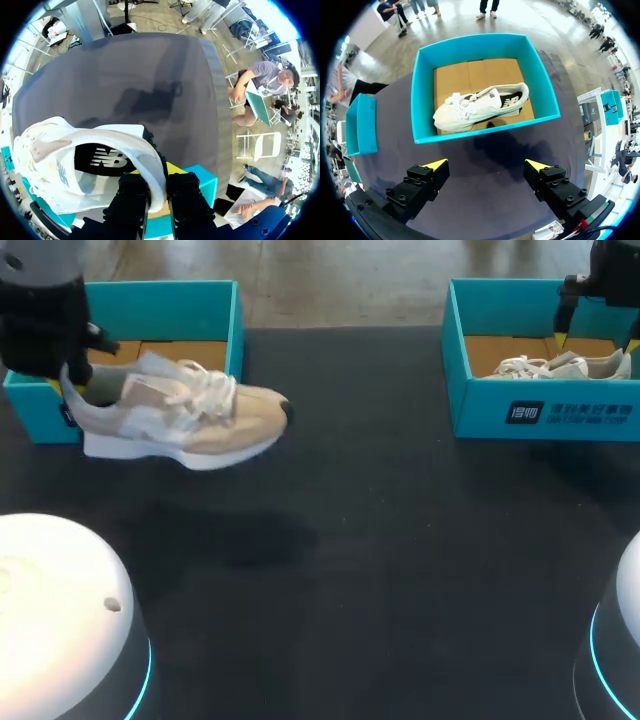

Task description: Take the shoe out of the shoebox, open the shoe tongue, remove and reinsert the insole, then place the shoe into the shoebox

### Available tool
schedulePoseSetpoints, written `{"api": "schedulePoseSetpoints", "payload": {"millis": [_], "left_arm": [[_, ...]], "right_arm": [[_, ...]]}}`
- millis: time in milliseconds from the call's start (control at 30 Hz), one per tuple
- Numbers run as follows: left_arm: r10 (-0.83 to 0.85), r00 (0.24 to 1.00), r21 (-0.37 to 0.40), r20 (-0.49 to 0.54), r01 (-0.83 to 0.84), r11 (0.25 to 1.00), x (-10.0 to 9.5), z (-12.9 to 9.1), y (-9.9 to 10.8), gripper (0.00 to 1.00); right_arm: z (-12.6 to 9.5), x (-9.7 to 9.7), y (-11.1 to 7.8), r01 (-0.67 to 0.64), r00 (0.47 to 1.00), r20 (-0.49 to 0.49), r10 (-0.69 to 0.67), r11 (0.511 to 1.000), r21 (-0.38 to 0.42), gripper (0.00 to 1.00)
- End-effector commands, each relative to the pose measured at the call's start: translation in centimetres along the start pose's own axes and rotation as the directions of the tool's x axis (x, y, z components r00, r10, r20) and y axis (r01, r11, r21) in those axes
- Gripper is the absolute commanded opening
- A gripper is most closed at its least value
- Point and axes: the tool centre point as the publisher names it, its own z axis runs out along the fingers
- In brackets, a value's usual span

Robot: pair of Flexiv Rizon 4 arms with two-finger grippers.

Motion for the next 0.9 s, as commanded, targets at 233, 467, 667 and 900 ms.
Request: {"api": "schedulePoseSetpoints", "payload": {"millis": [233,467,667,900], "left_arm": [[0.015,1.000,0.006,-0.013,-0.014,1.000,-5.2,3.3,-2.2,0.00],[0.006,1.000,0.003,-0.031,-0.006,1.000,-7.8,5.3,-2.1,0.00],[-0.012,0.999,-0.019,-0.049,0.011,1.000,-9.8,7.2,-1.8,0.00],[-0.033,0.998,-0.027,-0.050,0.032,0.999,-12.4,9.6,-0.8,0.00]], "right_arm": [[0.0,0.0,0.0,0.000,1.000,0.000,0.000,1.000,-0.001,1.00],[0.0,0.0,0.0,0.000,1.000,0.000,0.000,1.000,-0.001,1.00],[0.0,0.0,0.0,0.000,1.000,0.000,0.000,1.000,-0.001,1.00],[0.0,0.0,0.0,0.000,1.000,0.000,0.000,1.000,-0.001,1.00]]}}
